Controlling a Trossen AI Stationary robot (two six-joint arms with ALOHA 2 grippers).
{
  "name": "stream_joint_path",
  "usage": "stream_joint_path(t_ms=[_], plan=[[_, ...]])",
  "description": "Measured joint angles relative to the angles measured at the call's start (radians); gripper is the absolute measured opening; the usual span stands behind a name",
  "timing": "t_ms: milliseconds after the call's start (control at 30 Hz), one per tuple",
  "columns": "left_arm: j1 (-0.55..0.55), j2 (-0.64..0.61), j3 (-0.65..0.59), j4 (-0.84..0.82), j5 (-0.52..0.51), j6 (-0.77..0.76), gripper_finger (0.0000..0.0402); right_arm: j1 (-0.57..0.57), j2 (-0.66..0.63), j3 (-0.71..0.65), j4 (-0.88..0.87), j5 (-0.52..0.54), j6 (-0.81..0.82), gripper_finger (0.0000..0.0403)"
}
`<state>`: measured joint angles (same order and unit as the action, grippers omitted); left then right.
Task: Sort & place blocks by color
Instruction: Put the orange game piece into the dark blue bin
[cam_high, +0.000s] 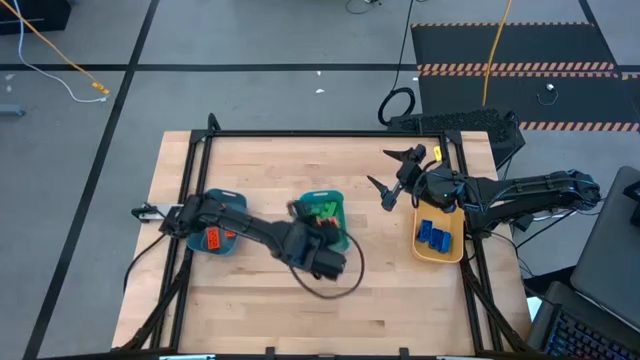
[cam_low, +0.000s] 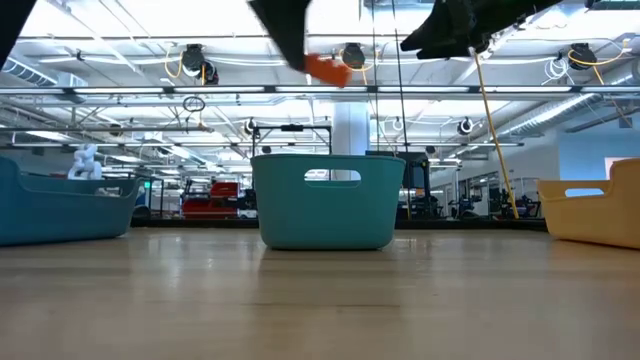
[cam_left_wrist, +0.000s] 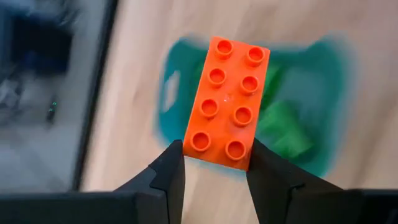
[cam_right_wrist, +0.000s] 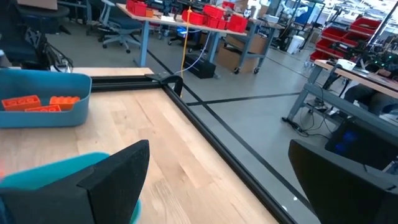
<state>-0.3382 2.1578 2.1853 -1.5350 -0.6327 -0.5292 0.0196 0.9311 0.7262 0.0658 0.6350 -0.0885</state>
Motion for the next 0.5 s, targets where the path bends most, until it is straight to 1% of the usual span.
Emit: stream_joint_path(t_ms=[33, 67, 133, 233, 333, 433, 500], plan=[[0.01, 0.0, 0.012, -0.05, -0.002, -0.034, 0.0133, 0.0, -0.001, 0.0, -0.002, 0.0, -0.002, 0.0377], [0.022, -0.005, 0.011, -0.045, 0.004, -0.043, 0.0133, 0.0, -0.003, 0.0, -0.003, 0.0, -0.003, 0.0377], [0.033, -0.056, -0.034, -0.013, 0.033, -0.035, 0.0133, 0.0, -0.007, 0.0, -0.006, 0.0, -0.003, 0.0377], [0.06, -0.101, -0.063, -0.042, 0.018, -0.083, 0.0134, 0.0, -0.016, 0.0, -0.025, 0.0, 0.0, 0.0377], [0.084, -0.17, -0.156, -0.001, 0.019, -0.099, 0.0133, 0.0, -0.027, 0.001, -0.033, 0.003, 0.01, 0.0377], [0.102, -0.257, -0.232, -0.035, 0.004, -0.158, 0.0133, 0.001, -0.039, 0.0, -0.053, 0.023, 0.022, 0.0377], [0.111, -0.326, -0.313, -0.035, 0.002, -0.181, 0.0134, 0.001, -0.047, 0.0, -0.065, 0.023, 0.024, 0.0377]])
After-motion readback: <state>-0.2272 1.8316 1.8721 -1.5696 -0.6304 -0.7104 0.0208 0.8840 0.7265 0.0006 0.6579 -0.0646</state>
